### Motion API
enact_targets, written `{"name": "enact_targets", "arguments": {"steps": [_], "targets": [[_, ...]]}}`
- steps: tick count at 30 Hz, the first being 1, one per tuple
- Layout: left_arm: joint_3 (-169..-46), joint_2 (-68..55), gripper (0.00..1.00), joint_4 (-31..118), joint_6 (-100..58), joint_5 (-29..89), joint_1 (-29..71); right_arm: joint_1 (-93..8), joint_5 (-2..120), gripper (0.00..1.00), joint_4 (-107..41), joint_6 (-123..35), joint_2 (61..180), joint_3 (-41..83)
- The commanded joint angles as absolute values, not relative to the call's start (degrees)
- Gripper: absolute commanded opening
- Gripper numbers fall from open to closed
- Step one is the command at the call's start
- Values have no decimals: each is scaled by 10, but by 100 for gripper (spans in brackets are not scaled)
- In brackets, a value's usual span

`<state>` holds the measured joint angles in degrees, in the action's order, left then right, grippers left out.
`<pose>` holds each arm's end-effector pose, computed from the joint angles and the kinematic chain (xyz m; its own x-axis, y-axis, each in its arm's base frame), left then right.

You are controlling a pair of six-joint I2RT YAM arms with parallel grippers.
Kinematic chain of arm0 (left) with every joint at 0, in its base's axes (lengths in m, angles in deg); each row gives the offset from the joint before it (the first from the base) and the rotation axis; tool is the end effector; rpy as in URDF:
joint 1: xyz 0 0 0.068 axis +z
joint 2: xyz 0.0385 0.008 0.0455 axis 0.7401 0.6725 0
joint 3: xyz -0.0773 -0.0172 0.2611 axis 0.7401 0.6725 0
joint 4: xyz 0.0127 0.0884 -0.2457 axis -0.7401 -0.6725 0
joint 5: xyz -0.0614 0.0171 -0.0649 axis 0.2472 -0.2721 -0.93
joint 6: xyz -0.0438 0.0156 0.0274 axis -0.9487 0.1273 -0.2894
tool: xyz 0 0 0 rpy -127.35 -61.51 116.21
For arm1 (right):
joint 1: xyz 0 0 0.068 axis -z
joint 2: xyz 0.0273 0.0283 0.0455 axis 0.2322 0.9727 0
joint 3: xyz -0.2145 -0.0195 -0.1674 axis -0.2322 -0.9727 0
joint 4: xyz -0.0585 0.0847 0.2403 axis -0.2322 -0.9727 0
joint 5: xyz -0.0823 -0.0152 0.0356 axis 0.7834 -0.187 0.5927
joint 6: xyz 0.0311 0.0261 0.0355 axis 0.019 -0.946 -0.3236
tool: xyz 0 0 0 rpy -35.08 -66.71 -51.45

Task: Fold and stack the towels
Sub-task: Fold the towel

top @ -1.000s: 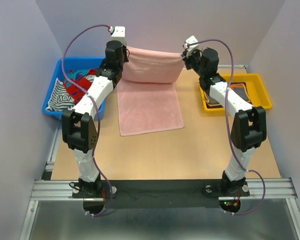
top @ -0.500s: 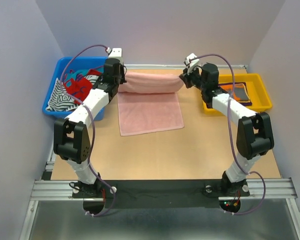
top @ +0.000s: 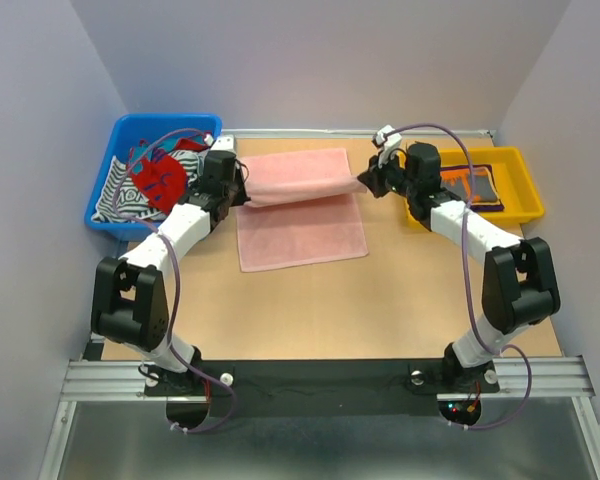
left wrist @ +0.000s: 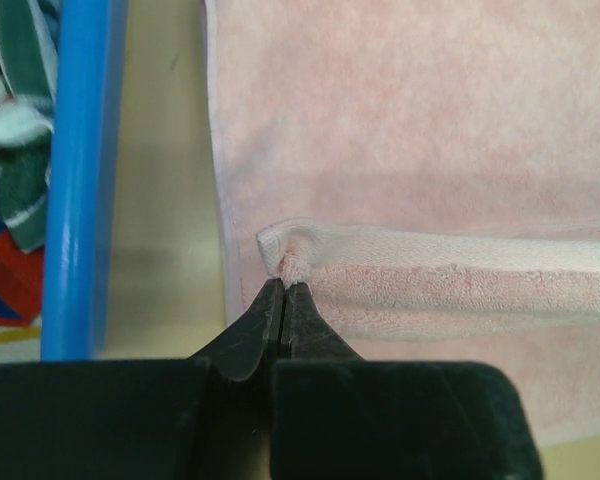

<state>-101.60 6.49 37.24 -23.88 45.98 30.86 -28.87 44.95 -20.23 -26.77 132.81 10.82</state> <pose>0.3444 -0.0993 0.2945 -0.4494 -0.1182 -0.8855 0.0605 0.9849 -0.1622 0.3660 0.1146 0.2853 -0.1519 -0.2188 -0.9639 -0.6241 0.7774 -0.0782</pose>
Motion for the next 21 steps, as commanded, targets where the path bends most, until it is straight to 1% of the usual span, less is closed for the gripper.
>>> {"name": "enact_targets", "arguments": {"steps": [1,6,14,17,21], "targets": [[-977,60,0,343,-268,468,322,-276,468,0,-248,-302,1316,86],[-941,88,0,333,-293,461,322,-276,455,0,-315,-329,1346,73],[-935,141,0,300,-317,479,304,-275,470,0,-403,-342,1410,78],[-936,158,0,298,-328,471,292,-270,486,0,-421,-351,1429,75],[-946,166,0,300,-343,469,267,-241,518,1,-434,-367,1429,62]]}}
